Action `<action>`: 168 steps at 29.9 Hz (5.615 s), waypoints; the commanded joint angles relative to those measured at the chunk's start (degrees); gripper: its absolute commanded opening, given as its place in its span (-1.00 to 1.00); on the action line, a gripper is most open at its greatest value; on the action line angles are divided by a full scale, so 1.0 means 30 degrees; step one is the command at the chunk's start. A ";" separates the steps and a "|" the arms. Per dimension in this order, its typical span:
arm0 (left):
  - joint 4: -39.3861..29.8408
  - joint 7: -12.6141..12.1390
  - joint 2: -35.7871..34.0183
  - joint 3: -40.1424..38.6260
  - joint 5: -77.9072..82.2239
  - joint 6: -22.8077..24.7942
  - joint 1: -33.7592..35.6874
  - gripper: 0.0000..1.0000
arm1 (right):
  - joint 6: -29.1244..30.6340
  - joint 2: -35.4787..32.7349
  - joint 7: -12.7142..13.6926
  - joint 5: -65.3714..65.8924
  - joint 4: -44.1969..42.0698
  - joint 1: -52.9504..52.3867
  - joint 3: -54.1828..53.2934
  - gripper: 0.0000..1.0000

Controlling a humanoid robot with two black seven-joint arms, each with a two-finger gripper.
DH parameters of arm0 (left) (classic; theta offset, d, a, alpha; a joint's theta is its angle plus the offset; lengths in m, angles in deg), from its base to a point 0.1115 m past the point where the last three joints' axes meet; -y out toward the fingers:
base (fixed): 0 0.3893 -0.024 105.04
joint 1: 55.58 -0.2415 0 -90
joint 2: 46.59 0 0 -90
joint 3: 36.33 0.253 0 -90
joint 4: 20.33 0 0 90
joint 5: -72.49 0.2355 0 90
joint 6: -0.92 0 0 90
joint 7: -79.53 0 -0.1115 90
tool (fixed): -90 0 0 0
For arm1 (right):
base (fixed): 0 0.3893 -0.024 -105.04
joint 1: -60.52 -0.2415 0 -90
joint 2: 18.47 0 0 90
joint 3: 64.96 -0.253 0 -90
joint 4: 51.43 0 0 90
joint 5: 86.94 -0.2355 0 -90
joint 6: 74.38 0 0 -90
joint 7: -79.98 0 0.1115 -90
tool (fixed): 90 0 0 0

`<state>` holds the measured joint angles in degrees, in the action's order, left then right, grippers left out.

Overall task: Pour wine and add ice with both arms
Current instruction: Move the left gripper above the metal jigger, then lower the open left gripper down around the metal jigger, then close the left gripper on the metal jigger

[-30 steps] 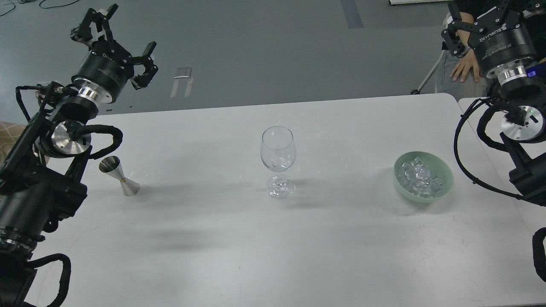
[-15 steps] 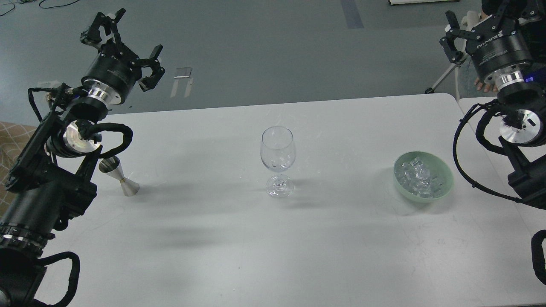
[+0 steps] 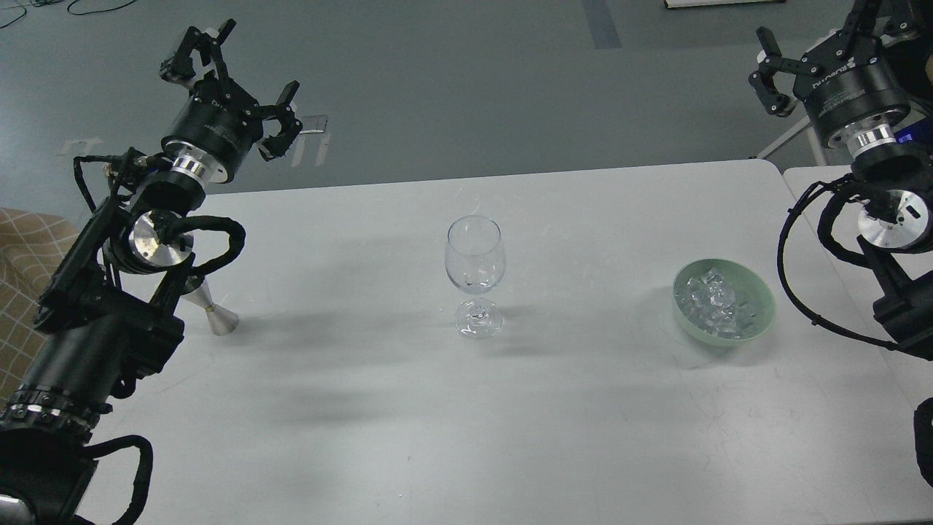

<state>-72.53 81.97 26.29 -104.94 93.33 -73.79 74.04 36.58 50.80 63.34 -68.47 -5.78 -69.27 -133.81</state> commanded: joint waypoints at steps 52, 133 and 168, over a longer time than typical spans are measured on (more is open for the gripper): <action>-0.0032 -0.0815 0.0403 -0.0799 -0.2787 0.0118 -0.0695 0.98 | -0.0161 0.0378 0.1297 0.0024 -0.0219 0.0665 0.0186 1.00; -0.8119 -0.2455 0.4563 -0.8858 -0.6976 -0.5684 -1.5286 0.98 | -0.1040 0.1345 0.1648 0.0083 -0.0190 0.1164 0.0186 1.00; -0.1995 -0.2074 0.3919 -0.8858 -0.6917 -0.2753 -1.1155 0.98 | -0.1157 0.1462 0.1648 0.0083 -0.0190 0.1251 0.0186 1.00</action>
<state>-79.11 75.72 38.58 -131.62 72.53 -82.33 40.25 33.11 55.20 68.29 -68.22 -6.34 -65.52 -133.25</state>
